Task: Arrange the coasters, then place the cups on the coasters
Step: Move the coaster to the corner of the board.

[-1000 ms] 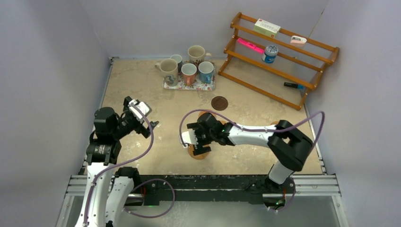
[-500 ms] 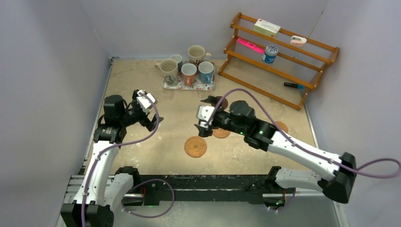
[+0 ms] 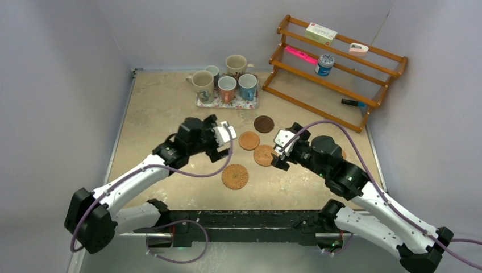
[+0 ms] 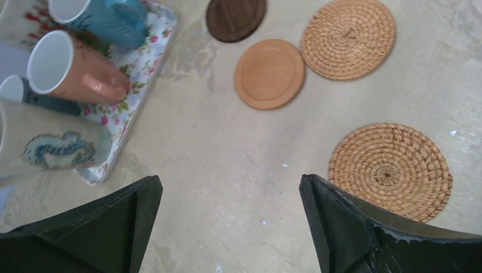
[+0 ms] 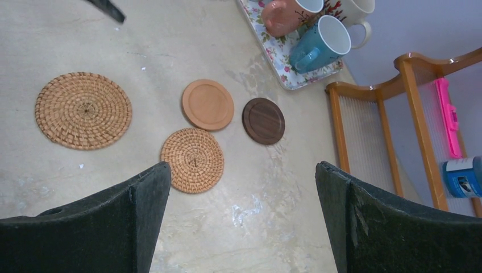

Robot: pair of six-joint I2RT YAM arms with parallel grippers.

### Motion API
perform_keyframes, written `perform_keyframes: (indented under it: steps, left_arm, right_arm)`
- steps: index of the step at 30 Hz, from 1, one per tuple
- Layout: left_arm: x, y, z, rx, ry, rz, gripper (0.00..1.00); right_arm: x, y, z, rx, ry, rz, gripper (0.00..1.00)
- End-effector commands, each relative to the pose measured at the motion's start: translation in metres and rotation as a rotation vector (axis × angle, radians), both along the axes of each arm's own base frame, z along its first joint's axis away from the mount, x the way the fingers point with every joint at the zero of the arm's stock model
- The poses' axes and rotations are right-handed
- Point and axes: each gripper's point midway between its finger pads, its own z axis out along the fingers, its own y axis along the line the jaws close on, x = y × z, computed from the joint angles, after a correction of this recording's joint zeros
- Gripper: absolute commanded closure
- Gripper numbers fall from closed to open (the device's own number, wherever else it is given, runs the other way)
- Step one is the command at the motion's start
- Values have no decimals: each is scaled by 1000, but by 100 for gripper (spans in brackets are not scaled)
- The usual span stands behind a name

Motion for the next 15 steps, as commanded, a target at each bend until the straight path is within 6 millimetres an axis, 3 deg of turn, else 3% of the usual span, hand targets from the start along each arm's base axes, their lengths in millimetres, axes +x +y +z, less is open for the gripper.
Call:
perform_keyframes:
  steps: [1, 10, 15]
  left_arm:
    - [1, -21, 4, 88, -126, 17, 0]
    - [-33, -53, -52, 234, -123, -157, 0]
    - [-47, -64, -67, 247, -84, -256, 0]
  right_arm:
    - [-6, -4, 1, 31, 0, 1, 1]
    - [-10, -3, -16, -12, 40, 23, 1]
    - [-15, -2, -15, -5, 39, 46, 1]
